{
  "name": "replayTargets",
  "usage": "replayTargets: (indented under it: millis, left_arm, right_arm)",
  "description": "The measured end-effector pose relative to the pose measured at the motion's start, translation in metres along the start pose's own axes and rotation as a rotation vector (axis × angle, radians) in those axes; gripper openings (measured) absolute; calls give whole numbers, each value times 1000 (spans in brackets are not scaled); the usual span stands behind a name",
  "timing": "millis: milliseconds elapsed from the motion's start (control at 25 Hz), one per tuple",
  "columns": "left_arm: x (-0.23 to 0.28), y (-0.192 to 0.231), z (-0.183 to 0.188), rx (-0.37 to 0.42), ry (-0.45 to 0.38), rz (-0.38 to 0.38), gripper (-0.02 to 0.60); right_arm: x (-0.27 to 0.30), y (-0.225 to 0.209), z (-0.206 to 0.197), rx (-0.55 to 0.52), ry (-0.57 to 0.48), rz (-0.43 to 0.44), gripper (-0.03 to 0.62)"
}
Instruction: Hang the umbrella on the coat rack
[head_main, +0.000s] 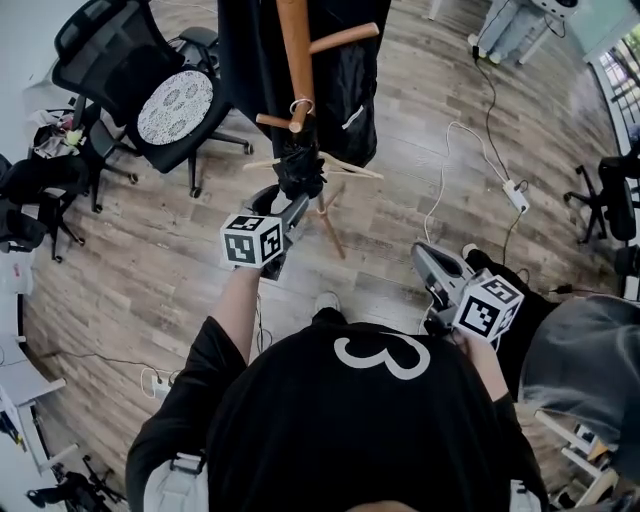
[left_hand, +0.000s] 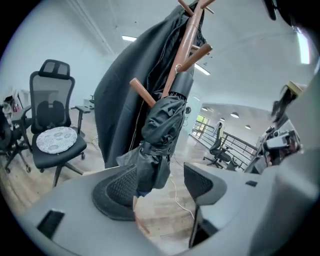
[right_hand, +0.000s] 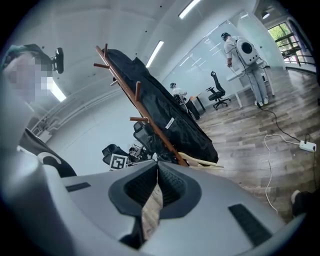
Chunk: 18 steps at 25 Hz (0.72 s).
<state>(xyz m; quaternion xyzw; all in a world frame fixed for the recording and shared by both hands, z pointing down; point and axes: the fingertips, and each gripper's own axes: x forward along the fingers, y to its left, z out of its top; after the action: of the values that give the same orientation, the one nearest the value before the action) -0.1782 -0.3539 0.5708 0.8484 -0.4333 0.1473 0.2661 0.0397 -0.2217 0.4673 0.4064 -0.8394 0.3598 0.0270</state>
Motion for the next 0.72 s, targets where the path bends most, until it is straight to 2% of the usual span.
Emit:
replayTargets:
  millis: [240,520,720]
  left_arm:
    - [-47,-26,-16,-110,-58,-11,282]
    - [-113,-107,-6,-81,-124,-85,281]
    - [-164,-184,-6,-36,-167,-179,254]
  right_arm:
    - [-20,15,-15,-26,16,31,26]
    - [-57,39,-30,-68,-11,86,26]
    - [-89,59,-33,-115,-45,124,26]
